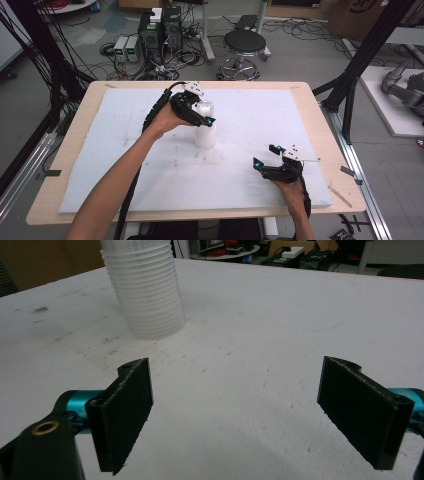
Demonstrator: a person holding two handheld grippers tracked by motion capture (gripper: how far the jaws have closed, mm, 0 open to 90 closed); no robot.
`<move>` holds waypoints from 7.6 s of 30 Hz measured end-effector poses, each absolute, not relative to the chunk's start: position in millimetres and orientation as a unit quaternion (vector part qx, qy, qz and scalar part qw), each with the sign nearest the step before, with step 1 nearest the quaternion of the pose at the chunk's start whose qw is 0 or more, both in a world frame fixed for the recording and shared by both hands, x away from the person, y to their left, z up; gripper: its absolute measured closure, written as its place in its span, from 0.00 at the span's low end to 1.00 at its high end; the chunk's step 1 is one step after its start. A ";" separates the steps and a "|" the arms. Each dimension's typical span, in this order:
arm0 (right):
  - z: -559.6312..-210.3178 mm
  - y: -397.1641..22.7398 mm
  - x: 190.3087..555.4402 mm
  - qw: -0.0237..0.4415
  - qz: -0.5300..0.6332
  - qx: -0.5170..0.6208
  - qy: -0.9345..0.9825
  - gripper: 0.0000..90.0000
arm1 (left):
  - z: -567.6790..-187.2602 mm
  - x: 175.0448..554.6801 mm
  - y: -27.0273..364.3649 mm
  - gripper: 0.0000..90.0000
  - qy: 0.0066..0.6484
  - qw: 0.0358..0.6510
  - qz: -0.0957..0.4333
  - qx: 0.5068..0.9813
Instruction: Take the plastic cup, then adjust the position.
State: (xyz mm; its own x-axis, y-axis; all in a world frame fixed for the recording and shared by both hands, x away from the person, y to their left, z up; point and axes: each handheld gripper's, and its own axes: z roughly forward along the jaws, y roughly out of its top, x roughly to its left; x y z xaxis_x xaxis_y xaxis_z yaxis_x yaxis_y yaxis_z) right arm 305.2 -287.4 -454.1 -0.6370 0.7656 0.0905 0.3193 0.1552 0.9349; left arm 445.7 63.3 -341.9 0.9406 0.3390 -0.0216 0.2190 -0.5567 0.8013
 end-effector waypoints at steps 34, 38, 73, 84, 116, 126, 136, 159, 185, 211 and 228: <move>-454.4 -287.3 306.7 0.207 0.533 0.372 0.731 0.16 | -239.4 431.2 84.8 0.39 0.155 0.471 0.118 0.861; -454.3 -287.1 306.9 0.207 0.532 0.372 0.732 0.16 | -231.3 429.3 90.6 0.39 0.156 0.473 0.123 0.858; -454.1 -288.8 307.4 0.192 0.538 0.368 0.734 0.16 | -319.8 325.9 150.5 0.39 0.101 0.601 0.057 0.791; -454.2 -288.7 307.8 0.191 0.538 0.366 0.735 0.16 | -364.3 314.3 146.1 0.39 0.098 0.624 0.042 0.774; -398.6 -256.9 305.4 0.063 0.605 0.190 0.771 0.16 | -378.5 321.3 143.3 0.39 0.095 0.664 0.021 0.741; -381.8 -225.2 312.6 0.035 0.607 0.126 0.784 0.16 | -377.3 317.5 129.3 0.39 0.085 0.670 0.010 0.737; -380.2 -187.4 320.8 0.009 0.615 0.081 0.785 0.17 | -371.6 316.4 111.3 0.39 0.070 0.673 0.005 0.736; -387.6 -145.7 316.4 0.007 0.607 0.041 0.794 0.22 | -374.5 314.9 106.1 0.39 0.062 0.670 -0.002 0.740; -390.5 -144.8 316.1 0.015 0.581 0.045 0.813 0.36 | -370.8 315.4 124.0 0.08 0.093 0.644 0.027 0.759; -345.6 -119.5 322.5 -0.042 0.269 0.018 0.962 0.36 | -335.8 320.9 93.6 0.09 0.051 0.324 -0.026 0.944; -344.2 -119.6 322.3 -0.042 0.268 0.019 0.962 0.36 | -339.3 321.7 79.3 0.16 0.034 0.339 -0.025 0.940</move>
State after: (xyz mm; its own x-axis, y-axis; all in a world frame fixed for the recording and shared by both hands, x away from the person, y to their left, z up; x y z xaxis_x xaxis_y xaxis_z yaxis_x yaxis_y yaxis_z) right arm 322.3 -119.6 -344.2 -0.9956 0.0147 0.0921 0.0601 0.8560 0.5135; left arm 321.7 79.3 -339.3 0.9965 0.0463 -0.0698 0.0802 -0.7678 0.6357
